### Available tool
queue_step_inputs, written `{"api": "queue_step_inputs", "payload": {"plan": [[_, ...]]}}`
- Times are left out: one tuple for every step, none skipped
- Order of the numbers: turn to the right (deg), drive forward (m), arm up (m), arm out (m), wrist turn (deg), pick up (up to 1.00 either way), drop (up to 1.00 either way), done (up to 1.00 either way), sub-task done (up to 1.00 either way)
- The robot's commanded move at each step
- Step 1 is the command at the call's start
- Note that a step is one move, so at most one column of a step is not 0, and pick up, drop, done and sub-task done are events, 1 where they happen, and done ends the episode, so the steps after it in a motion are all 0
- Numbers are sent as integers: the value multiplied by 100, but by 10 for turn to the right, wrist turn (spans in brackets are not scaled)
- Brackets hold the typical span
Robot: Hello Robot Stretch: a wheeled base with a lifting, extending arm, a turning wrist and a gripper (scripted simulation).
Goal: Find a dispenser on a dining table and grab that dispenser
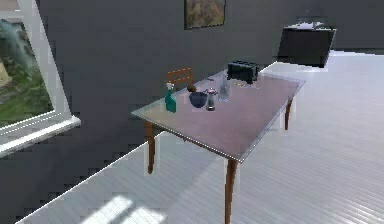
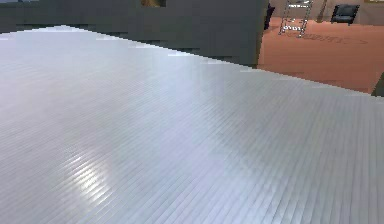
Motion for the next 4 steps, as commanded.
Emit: {"api": "queue_step_inputs", "payload": {"plan": [[30, 0, 0, 0, 0, 0, 0, 0, 0], [0, 45, 0, 0, 0, 0, 0, 0, 0], [-450, 0, 0, 0, 0, 0, 0, 0, 0], [-450, 0, 0, 0, 0, 0, 0, 0, 0]]}}
